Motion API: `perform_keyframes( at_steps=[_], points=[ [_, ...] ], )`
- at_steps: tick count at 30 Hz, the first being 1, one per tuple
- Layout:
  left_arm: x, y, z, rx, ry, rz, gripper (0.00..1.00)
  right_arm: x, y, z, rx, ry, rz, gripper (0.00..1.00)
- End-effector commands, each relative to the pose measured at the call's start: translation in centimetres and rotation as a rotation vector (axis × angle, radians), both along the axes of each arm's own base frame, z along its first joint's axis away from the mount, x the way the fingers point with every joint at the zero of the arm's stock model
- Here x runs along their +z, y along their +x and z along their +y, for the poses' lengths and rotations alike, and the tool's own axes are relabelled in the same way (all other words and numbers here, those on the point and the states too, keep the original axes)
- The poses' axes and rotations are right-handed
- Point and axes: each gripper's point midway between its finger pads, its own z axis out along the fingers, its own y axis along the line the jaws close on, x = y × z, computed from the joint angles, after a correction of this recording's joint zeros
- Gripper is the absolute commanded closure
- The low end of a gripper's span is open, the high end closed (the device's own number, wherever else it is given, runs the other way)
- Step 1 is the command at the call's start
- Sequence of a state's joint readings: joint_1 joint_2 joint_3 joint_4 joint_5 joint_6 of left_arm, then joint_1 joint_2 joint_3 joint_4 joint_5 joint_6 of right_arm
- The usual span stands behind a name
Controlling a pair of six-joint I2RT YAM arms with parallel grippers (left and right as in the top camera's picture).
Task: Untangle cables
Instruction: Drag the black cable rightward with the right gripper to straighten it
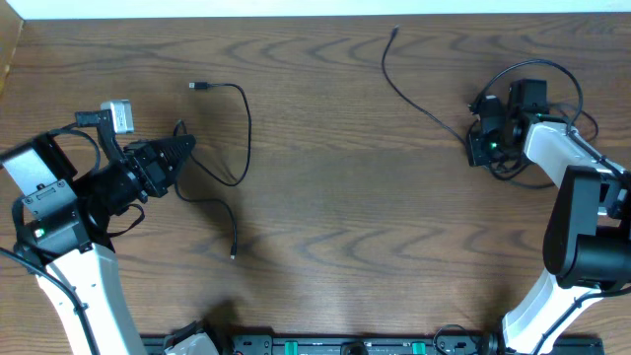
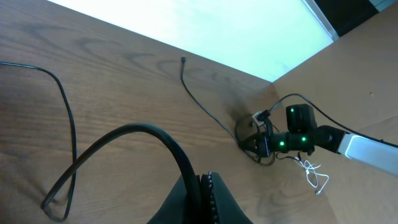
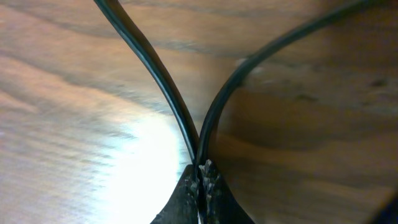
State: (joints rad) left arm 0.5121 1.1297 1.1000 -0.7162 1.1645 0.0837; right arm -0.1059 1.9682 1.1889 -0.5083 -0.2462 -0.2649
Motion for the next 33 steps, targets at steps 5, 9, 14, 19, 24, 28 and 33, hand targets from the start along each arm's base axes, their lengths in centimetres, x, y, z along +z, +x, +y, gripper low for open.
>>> perform_keyframes(
  at_steps=[5, 9, 14, 19, 24, 28, 33],
  points=[
    [0.1, -0.1, -0.1, -0.010, 0.011, -0.012, 0.93, 1.5, -0.4, 1.2, -0.066, 0.069, 0.120, 0.99],
    [0.0, -0.2, -0.2, -0.010, 0.006, -0.002, 0.93, 12.6, 5.0, -0.3, -0.115, 0.052, -0.076, 0.99],
    [-0.5, -0.3, 0.0, 0.007, 0.013, 0.026, 0.93, 26.4, 8.7, -5.2, -0.261, -0.012, -0.357, 0.99],
    [-0.9, -0.3, 0.2, 0.021, 0.026, 0.040, 0.93, 35.9, 8.0, -12.8, -0.442, -0.087, -0.566, 0.99],
    [-0.9, -0.3, 0.2, 0.021, 0.026, 0.041, 0.93, 38.7, 4.3, -22.6, -0.688, -0.150, -0.629, 0.99],
    [-0.9, -0.2, 0.3, 0.023, 0.028, 0.041, 0.93, 37.4, 0.8, -29.6, -0.849, -0.185, -0.595, 0.99],
    [-0.9, -0.2, 0.3, 0.024, 0.029, 0.041, 0.93, 34.1, -3.1, -36.5, -1.035, -0.175, -0.524, 0.99]
  ],
)
